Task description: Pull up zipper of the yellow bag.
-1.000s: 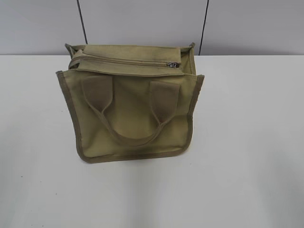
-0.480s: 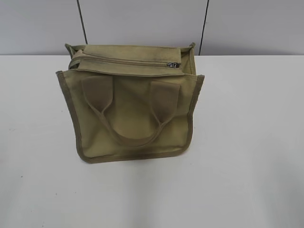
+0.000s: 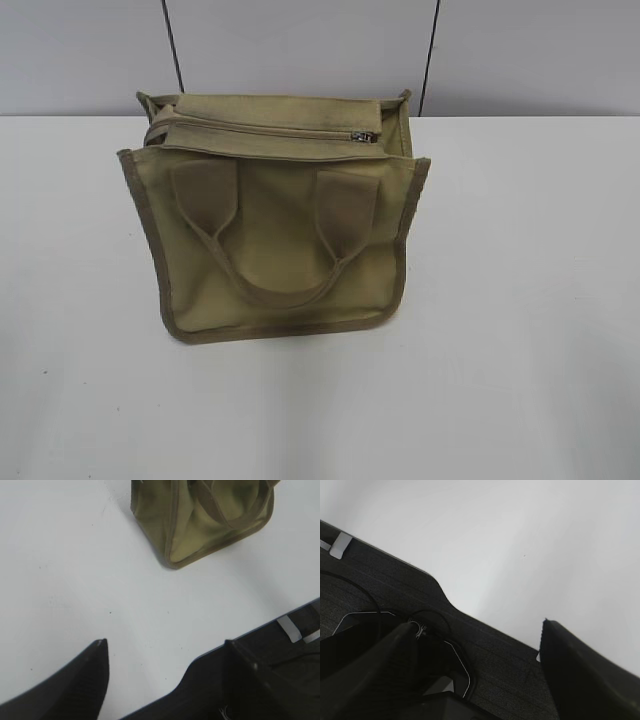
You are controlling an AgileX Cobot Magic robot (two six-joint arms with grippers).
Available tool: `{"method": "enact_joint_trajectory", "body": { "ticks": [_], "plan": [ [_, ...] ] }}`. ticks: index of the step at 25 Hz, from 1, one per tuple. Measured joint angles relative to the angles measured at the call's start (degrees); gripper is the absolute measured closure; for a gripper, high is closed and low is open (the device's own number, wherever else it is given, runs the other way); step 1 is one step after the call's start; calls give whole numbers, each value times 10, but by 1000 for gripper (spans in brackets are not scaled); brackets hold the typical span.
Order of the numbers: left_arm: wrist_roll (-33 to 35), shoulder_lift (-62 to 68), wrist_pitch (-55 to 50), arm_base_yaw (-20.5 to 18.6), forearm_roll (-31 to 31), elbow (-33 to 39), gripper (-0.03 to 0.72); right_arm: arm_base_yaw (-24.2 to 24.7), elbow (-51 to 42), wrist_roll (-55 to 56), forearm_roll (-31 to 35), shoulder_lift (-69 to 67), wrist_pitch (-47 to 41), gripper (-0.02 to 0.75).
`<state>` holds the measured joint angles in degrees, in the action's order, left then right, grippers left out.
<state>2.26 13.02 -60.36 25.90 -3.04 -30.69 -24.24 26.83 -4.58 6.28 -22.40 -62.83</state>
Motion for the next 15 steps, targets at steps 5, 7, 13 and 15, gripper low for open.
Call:
{"method": "enact_joint_trajectory", "body": {
  "ticks": [5,7,13,15],
  "plan": [
    [4,19,1,0,-3,0,169,0,0,-1,0,0,0,153],
    [5,20,2,0,-4,0,171,0,0,-2,0,0,0,153],
    [6,20,2,0,-4,0,174,1,0,-2,0,0,1,153],
    [6,13,3,-7,-4,0,176,16,0,-2,5,6,1,153]
  ]
}}
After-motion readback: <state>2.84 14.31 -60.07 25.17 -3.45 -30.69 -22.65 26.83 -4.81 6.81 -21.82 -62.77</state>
